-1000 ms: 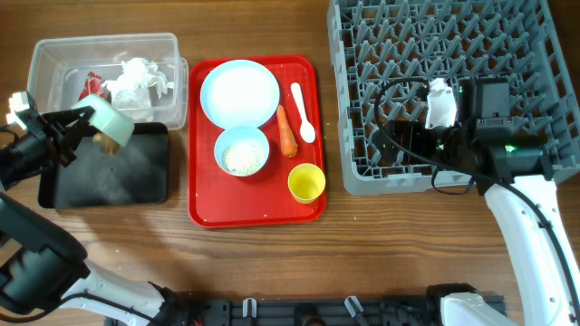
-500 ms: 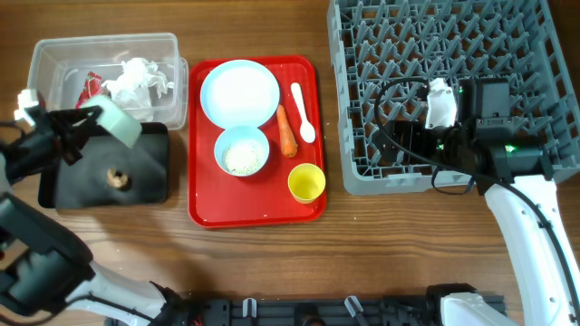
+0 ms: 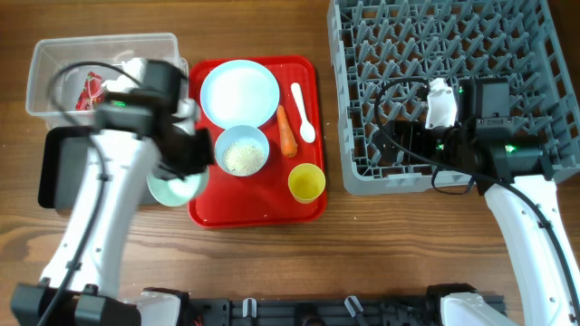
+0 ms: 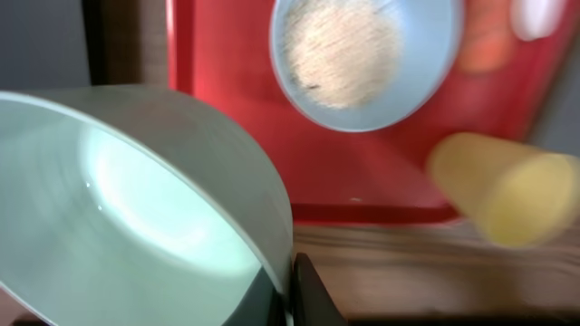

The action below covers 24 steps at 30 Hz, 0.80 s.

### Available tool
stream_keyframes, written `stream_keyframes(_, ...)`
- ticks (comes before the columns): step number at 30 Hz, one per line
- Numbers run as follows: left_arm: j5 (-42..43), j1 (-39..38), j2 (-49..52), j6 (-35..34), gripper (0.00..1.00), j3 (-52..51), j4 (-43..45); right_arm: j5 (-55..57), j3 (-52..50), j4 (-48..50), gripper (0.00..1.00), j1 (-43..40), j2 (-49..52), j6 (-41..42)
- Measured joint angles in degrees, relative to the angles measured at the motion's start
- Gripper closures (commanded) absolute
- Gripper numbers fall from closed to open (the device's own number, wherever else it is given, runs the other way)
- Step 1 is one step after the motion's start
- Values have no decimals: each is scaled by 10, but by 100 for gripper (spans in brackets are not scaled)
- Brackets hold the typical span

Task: Sort waste into correct bins and load items into the dishwasher rack
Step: 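Set the empty green bowl back on the red tray with the left gripper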

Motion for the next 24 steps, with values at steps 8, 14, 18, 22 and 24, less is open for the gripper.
stream_keyframes(8,-99,-144,3,-114,96,-142,155,0,0,3,0,0,0,0)
stream_keyframes(14,-110,-171,4,-127,69,-194,211,0,0,3,0,0,0,0)
stream_keyframes(18,-115,-171,4,-134,40,-196,211,0,0,3,0,0,0,0)
stream_keyframes(22,-115,-171,4,-136,33,-196,218,0,0,3,0,0,0,0)
stream_keyframes(24,-115,-171,4,-133,27,-196,229,0,0,3,0,0,0,0)
